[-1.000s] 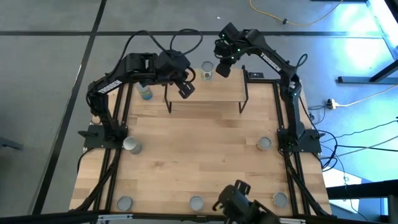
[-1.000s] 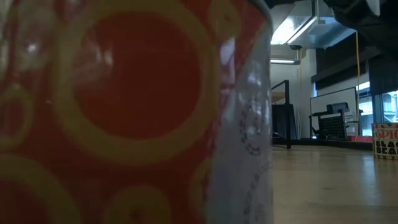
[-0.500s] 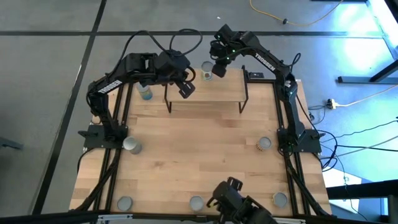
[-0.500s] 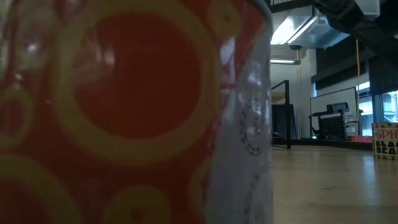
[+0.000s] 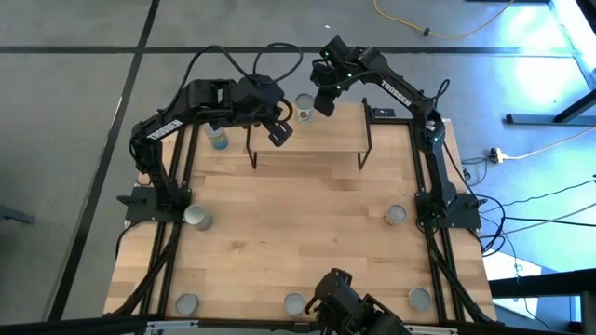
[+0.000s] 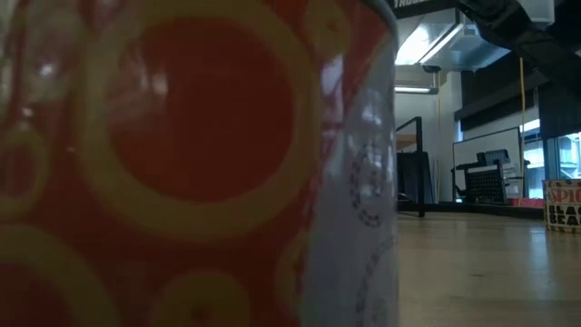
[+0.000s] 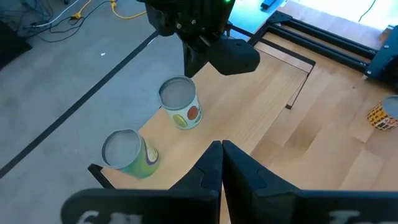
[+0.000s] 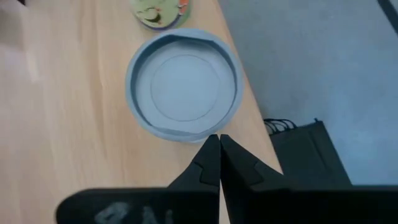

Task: Pick and place cans onto a shelf
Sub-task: Put the canned mixed vegetable on the shelf, then put the top canned cherries on the shelf

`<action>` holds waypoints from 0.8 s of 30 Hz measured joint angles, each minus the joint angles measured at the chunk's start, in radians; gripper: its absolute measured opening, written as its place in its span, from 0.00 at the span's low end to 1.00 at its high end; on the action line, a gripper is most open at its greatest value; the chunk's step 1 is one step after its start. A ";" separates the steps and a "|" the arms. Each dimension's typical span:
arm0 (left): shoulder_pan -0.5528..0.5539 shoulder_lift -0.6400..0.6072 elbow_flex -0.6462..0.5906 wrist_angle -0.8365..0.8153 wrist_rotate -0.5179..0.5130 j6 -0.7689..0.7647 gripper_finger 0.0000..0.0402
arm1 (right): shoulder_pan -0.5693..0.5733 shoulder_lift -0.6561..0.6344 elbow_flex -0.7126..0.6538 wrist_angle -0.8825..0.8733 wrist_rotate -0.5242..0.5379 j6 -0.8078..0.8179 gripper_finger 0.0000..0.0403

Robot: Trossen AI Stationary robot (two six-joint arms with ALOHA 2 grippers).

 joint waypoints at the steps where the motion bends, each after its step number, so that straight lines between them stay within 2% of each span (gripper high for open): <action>1: 0.000 0.000 0.000 0.000 0.000 0.000 0.00 | 0.001 0.000 0.000 0.003 -0.001 0.000 0.01; 15: 0.000 0.000 0.000 0.007 -0.001 -0.001 0.00 | 0.003 0.000 -0.001 0.049 0.009 -0.003 0.01; 18: 0.000 0.000 0.000 0.007 -0.001 0.002 0.00 | 0.004 -0.004 0.005 0.035 0.070 -0.003 0.01; 24: -0.001 0.000 0.000 -0.006 0.039 0.001 0.00 | 0.015 -0.105 0.008 0.028 0.112 -0.054 0.01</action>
